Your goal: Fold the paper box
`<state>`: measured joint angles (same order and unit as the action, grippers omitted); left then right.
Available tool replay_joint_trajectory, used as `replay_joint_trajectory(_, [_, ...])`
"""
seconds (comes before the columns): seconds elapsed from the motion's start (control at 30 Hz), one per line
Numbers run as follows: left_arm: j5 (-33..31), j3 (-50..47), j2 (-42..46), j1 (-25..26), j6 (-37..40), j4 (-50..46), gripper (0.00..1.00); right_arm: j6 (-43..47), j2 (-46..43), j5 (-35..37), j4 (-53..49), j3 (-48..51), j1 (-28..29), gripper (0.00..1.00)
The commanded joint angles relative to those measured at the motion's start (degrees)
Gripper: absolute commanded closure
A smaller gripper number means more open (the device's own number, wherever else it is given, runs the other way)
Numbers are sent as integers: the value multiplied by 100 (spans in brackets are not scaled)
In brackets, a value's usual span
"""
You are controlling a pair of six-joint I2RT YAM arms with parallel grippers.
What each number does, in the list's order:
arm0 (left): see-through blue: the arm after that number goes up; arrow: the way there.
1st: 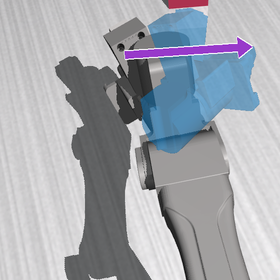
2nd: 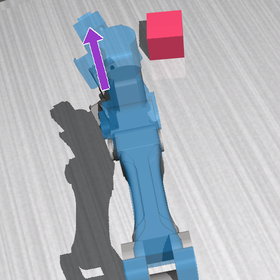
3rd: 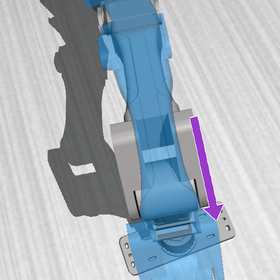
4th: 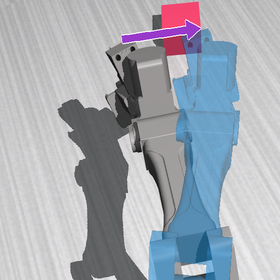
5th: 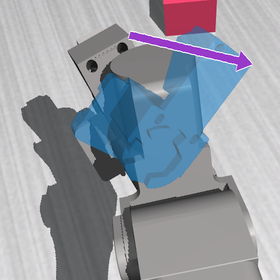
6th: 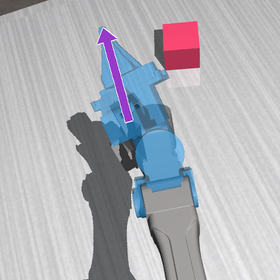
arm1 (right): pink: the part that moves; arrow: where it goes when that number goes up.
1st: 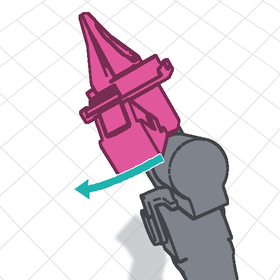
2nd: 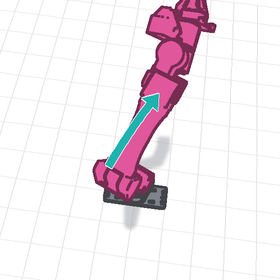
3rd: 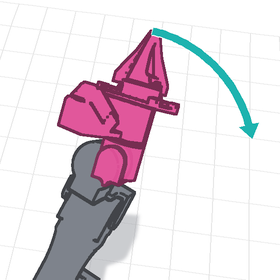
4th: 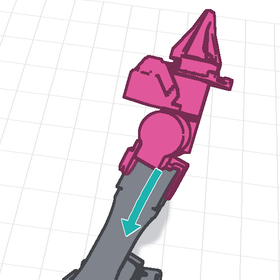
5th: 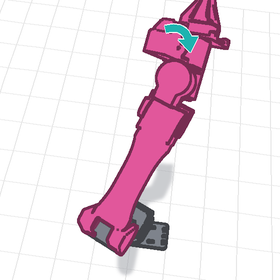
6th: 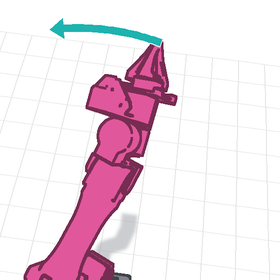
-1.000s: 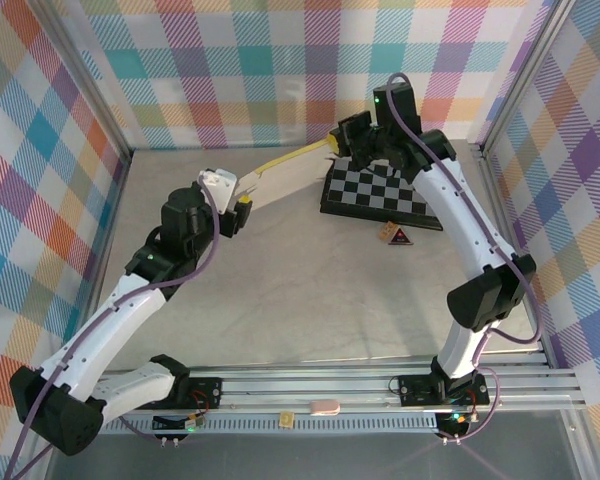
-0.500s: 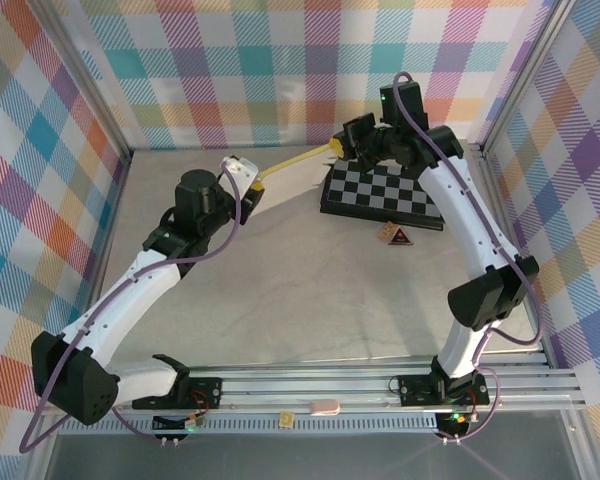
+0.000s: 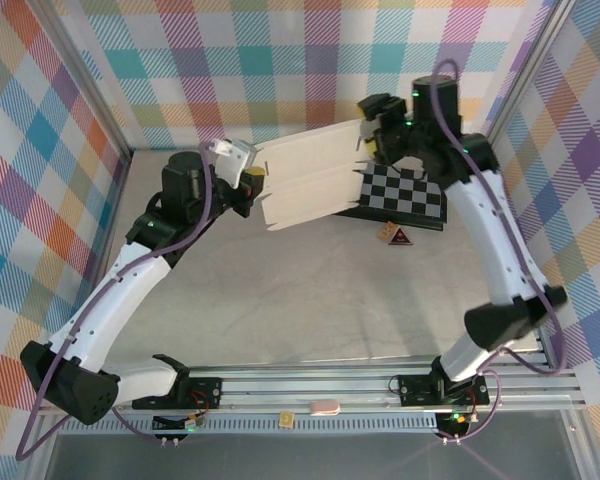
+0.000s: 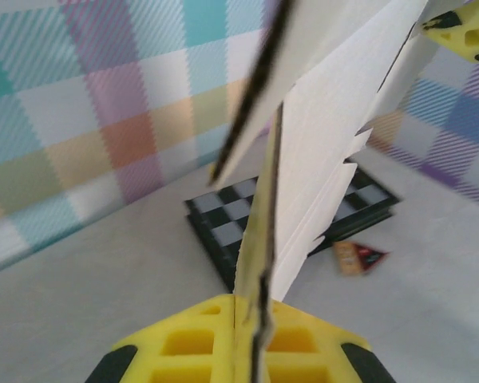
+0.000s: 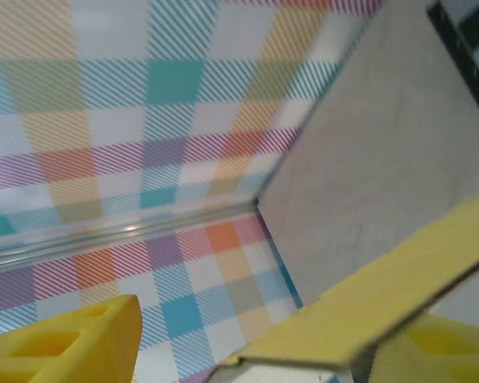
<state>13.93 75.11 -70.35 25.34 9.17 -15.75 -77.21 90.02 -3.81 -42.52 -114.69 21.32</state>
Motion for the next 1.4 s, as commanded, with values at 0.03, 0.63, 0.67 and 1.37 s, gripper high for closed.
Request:
replay_joint_trajectory(0.03, [752, 501, -518, -56, -844, -1029, 100, 513, -631, 1059, -142, -47, -23, 31])
replay_joint_trajectory(0.63, [433, -880, -1115, 221, -1109, -63, 100, -1474, 395, 988, -952, 377, 1004, 38])
replay_joint_trajectory(0.67, [443, -939, -1097, 232, -1075, 120, 100, -1599, 633, 925, -1155, 109, 1014, 38])
replay_joint_trajectory(1.37, [498, -1205, -845, 313, -544, 149, 100, -1517, 2187, -511, -706, -468, 894, 47])
